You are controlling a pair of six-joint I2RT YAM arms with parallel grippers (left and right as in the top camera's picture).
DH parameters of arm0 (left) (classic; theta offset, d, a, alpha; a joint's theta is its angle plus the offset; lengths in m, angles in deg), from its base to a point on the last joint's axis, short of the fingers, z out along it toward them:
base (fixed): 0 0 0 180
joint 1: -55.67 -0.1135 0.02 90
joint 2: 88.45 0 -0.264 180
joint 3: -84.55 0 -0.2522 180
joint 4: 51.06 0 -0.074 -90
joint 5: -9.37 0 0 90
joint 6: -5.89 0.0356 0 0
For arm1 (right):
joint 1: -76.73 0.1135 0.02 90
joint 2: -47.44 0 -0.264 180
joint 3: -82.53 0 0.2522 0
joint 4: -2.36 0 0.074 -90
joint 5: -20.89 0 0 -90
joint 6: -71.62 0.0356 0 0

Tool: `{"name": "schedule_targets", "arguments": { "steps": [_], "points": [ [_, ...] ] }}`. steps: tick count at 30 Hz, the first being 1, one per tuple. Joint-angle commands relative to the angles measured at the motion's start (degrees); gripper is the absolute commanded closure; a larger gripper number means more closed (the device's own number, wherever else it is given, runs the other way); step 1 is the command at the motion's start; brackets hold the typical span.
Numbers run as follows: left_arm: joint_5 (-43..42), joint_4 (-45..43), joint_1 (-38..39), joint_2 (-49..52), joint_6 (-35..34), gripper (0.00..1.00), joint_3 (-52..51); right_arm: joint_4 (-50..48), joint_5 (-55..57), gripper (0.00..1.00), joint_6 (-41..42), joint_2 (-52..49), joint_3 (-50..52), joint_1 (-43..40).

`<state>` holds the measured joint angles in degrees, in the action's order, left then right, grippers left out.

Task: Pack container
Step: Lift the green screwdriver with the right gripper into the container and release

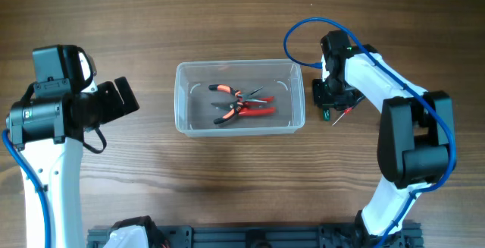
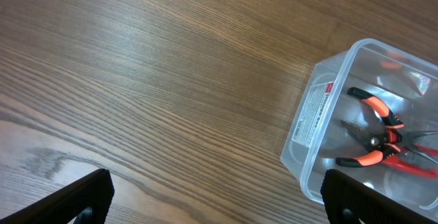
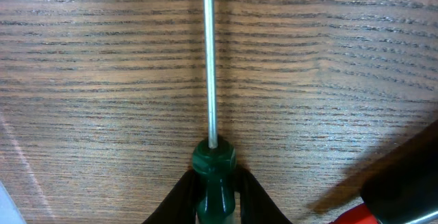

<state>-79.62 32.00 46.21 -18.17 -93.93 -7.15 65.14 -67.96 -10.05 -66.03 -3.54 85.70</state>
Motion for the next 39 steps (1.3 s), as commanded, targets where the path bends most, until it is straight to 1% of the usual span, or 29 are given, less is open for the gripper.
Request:
{"name": "schedule_targets", "arguments": {
  "steps": [1,3,6,11,15,21,25,27,29,31,35,36,39],
  "points": [
    [-0.09,0.02,-0.31,0.22,-0.94,0.00,0.46,0.48,-0.33,0.87,-0.31,-3.32,0.83,0.39],
    [-0.09,0.02,-0.31,0.22,-0.94,0.00,0.46,0.44,-0.79,0.89,-0.33,-3.32,0.83,0.39],
    [-0.09,0.02,-0.31,0.22,-0.94,0.00,0.46,0.26,-1.20,0.96,-0.28,-3.32,0.81,0.39],
    [-0.07,0.02,-0.31,0.22,-0.94,0.00,0.46,0.70,-1.40,0.96,-0.44,-3.19,0.61,0.39],
    [-0.09,0.02,-0.31,0.22,-0.94,0.00,0.46,2.40,-1.60,0.96,-0.90,-1.68,-1.64,0.39],
    [-0.09,0.00,-0.31,0.22,-0.94,0.00,0.46,5.31,-1.51,0.96,-2.54,5.18,-7.87,0.76],
    [-0.09,0.00,-0.31,0.22,-0.94,0.00,0.46,5.53,-1.57,0.96,-5.73,11.54,-10.40,2.29],
    [-0.09,-0.02,-0.31,0.22,-0.94,0.00,0.46,5.11,-1.51,0.96,-9.84,14.60,-10.91,4.57],
    [-0.09,-0.02,-0.31,0.22,-0.94,0.00,0.46,4.17,-1.66,0.95,-15.76,17.38,-10.93,8.31],
    [-0.09,-0.02,-0.31,0.24,-0.96,0.00,0.46,3.76,-3.45,0.96,-23.98,18.58,-10.93,12.48],
    [-0.11,0.00,-0.31,0.22,-0.94,0.00,0.46,3.69,-7.28,0.96,-37.16,17.99,-10.82,20.09],
    [-0.09,0.00,-0.31,0.24,-0.94,0.00,0.46,3.65,-8.87,0.96,-41.57,17.03,-10.82,22.14],
    [-0.11,0.15,-0.31,0.22,-0.94,0.00,0.46,2.99,-10.73,0.96,-49.33,14.45,-10.82,25.00]
  ]
}}
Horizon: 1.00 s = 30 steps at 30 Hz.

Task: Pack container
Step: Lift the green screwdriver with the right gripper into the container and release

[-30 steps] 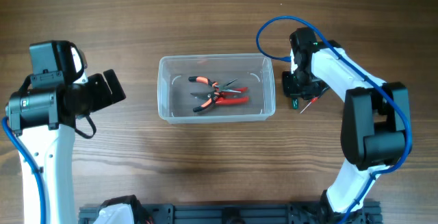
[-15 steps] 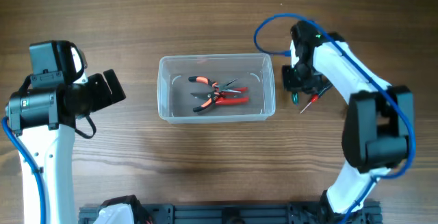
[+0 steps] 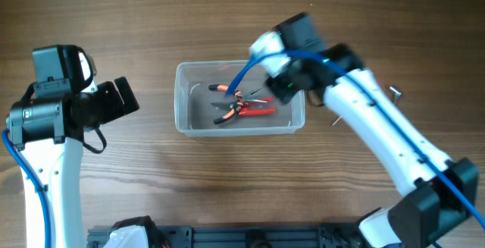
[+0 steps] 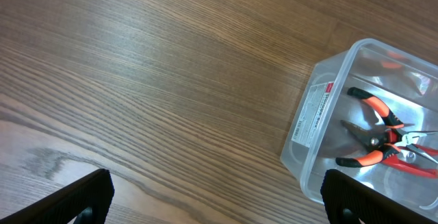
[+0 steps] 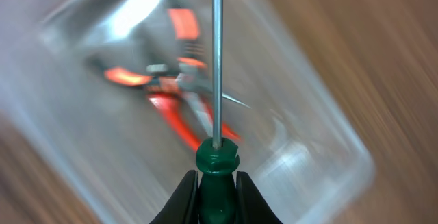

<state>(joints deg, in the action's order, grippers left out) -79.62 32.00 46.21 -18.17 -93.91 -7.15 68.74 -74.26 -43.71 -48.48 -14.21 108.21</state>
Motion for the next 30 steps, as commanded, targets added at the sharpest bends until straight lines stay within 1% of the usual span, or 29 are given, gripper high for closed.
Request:
{"name": "schedule_targets", "arguments": {
  "steps": [1,5,10,11,14,17,19,20,21,25,28,29,30],
  "points": [
    [-0.11,0.24,-0.31,0.24,-0.98,0.00,0.46,-1.53,-4.37,0.96,-16.50,-4.50,-0.15,3.13],
    [-0.09,0.44,-0.31,0.22,-0.96,0.00,0.46,-4.44,-4.42,0.96,-16.61,-9.75,-0.15,3.37],
    [-0.11,0.44,-0.31,0.22,-0.96,0.00,0.46,-4.96,-4.66,0.94,-16.72,-15.91,-0.15,3.39],
    [-0.09,0.44,-0.31,0.22,-0.96,0.00,0.46,-4.68,-5.20,0.93,-16.72,-16.79,-0.15,3.39],
    [-0.09,0.42,-0.31,0.22,-0.96,0.00,0.46,-3.39,-6.88,0.86,-16.72,-18.88,-0.15,3.39],
    [-0.09,0.39,-0.31,0.22,-0.96,0.00,0.46,-2.58,-6.93,0.82,-16.61,-19.06,-0.15,3.39],
    [-0.07,0.35,-0.31,0.22,-0.96,0.00,0.46,-2.49,-6.51,0.71,-15.65,-18.82,-0.17,3.39],
    [-0.09,0.35,-0.31,0.24,-0.96,0.00,0.46,-2.49,-5.84,0.63,-13.99,-18.69,-0.22,3.37],
    [-0.07,0.35,-0.31,0.24,-0.96,0.00,0.46,-2.58,-3.76,0.53,-10.36,-18.47,-0.37,3.37],
    [-0.09,0.33,-0.31,0.22,-0.96,0.00,0.46,-2.19,1.05,0.47,-1.73,-15.58,-1.60,3.37],
    [-0.07,0.17,-0.31,0.22,-0.96,0.00,0.46,-3.04,4.90,0.43,5.95,-9.33,-3.61,3.13],
    [-0.07,0.15,-0.31,0.22,-0.96,0.00,0.46,-3.67,6.84,0.41,9.33,-6.93,-4.22,2.86],
    [-0.07,0.20,-0.31,0.22,-0.96,0.00,0.46,-4.11,8.39,0.33,12.11,-5.01,-4.63,2.47]
  ]
}}
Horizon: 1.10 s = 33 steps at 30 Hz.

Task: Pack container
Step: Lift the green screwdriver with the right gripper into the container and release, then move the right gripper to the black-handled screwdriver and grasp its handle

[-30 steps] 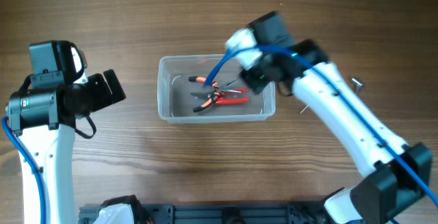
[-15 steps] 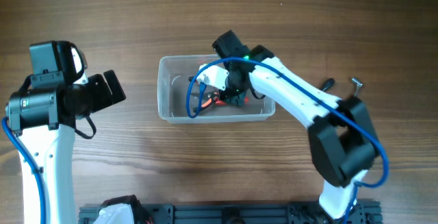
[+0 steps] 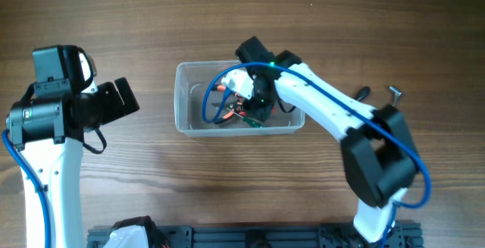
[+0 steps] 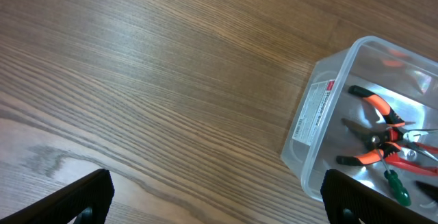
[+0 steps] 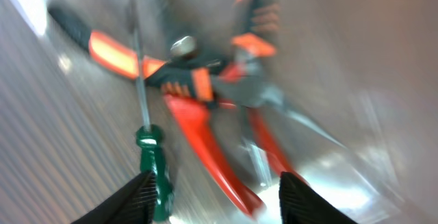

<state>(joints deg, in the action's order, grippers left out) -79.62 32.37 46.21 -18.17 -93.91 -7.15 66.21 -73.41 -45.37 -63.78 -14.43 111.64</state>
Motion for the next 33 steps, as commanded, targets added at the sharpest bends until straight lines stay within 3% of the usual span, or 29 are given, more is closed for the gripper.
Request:
{"name": "schedule_targets", "arguments": {
  "steps": [1,2,3,7,11,16,24,33],
  "points": [
    [-0.07,-0.17,-0.31,0.22,-0.96,0.00,0.46,-1.99,9.75,0.22,18.05,12.90,-4.85,-1.60],
    [-0.09,-0.17,-0.31,0.22,-0.96,0.00,0.46,-2.49,12.63,0.06,23.93,16.28,-5.09,-2.82],
    [-0.09,-0.17,-0.31,0.22,-0.96,0.00,0.46,-2.71,14.58,0.00,28.37,19.06,-5.09,-4.22],
    [-0.09,-0.17,-0.31,0.22,-0.96,0.00,0.46,0.57,15.89,0.00,45.59,27.23,-5.09,-13.68],
    [-0.09,-0.20,-0.31,0.22,-0.96,0.00,0.46,10.69,13.97,0.00,63.47,28.65,-4.70,-25.83],
    [-0.09,-0.26,-0.31,0.24,-0.98,0.00,0.46,10.67,5.33,0.00,63.39,25.62,1.29,-33.27],
    [-0.11,-0.31,-0.31,0.22,-0.96,0.00,0.46,2.80,1.81,0.01,70.58,18.18,13.64,-34.27],
    [-0.09,-0.13,-0.31,0.24,-0.96,0.00,0.46,-2.05,-0.76,0.01,70.51,8.28,15.19,-34.80]
  ]
}}
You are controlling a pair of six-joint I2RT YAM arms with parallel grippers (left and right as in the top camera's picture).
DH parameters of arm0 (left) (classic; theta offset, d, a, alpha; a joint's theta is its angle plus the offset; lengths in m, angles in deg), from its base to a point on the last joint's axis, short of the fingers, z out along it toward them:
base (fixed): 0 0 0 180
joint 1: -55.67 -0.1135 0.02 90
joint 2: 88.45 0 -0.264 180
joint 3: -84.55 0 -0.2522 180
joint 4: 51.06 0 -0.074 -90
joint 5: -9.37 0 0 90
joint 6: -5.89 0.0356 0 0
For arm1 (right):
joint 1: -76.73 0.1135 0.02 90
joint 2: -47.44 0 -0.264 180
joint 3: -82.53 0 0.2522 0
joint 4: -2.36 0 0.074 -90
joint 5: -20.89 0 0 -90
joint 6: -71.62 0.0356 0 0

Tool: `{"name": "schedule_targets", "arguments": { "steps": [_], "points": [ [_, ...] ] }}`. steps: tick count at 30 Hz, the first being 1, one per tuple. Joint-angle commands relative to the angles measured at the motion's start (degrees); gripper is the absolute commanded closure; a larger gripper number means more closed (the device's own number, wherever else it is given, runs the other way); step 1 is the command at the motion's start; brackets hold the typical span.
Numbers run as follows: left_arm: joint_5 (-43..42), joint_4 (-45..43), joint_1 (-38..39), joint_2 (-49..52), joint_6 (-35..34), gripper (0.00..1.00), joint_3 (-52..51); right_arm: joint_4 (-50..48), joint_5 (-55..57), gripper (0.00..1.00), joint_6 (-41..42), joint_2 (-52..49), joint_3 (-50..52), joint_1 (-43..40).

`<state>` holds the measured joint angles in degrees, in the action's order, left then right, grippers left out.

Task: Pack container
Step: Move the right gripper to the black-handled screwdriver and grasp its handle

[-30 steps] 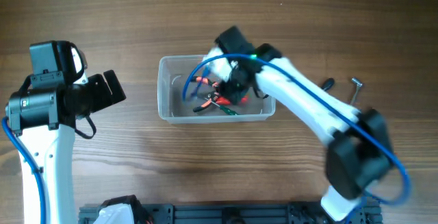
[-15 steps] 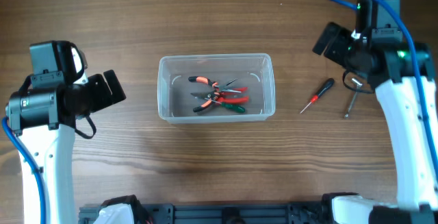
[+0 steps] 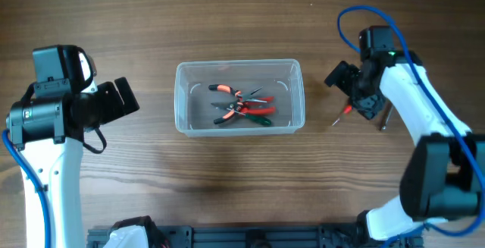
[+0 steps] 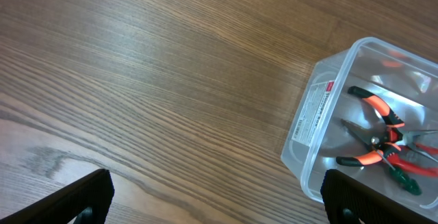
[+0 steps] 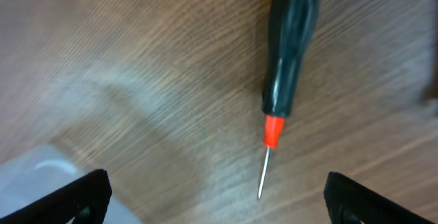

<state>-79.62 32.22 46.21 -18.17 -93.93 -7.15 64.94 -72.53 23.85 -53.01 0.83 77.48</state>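
The clear plastic container (image 3: 180, 96) sits mid-table and holds orange and red pliers (image 3: 242, 105) and a green-handled screwdriver (image 3: 261, 120), which also show in the left wrist view as the pliers (image 4: 373, 138) and the green screwdriver (image 4: 400, 178). Right of the container, a screwdriver with a black handle and red collar (image 5: 291, 53) lies on the wood. My right gripper (image 5: 215, 203) hangs open just above it, its jaws wide apart; from overhead the right gripper (image 3: 352, 92) partly hides it. My left gripper (image 4: 219, 210) is open and empty, left of the container.
A small metal piece (image 3: 383, 117) lies on the table beside the right gripper. The container's corner (image 5: 37, 176) shows at the lower left of the right wrist view. Bare wooden tabletop (image 3: 242, 20) surrounds the container.
My right gripper was open inside the container beside the green screwdriver. Now it is right of the container, over the black-handled screwdriver. The green screwdriver stays in the container.
My right gripper was shut on the green screwdriver on the table right of the container. Then it held it above the container, then stood open inside with the screwdriver lying by the pliers. Now it hangs open over another screwdriver. The left arm stayed still.
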Motion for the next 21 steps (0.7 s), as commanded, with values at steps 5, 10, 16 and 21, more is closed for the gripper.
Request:
{"name": "schedule_targets", "arguments": {
  "steps": [5,10,16,21],
  "points": [
    [-0.07,0.22,-0.31,0.22,-0.94,0.00,0.46,-1.88,-2.43,0.01,1.16,-4.48,-0.07,-3.72],
    [-0.07,0.17,-0.31,0.24,-0.96,0.00,0.46,-2.75,-3.30,0.02,-1.51,-5.14,-0.07,-8.26],
    [-0.09,0.20,-0.31,0.24,-0.96,0.00,0.46,-4.07,-3.08,0.05,-3.26,-6.12,-0.04,-9.07],
    [-0.09,0.20,-0.31,0.24,-0.96,0.00,0.46,-4.74,-3.08,0.06,-3.28,-7.91,-0.04,-9.07]
  ]
}}
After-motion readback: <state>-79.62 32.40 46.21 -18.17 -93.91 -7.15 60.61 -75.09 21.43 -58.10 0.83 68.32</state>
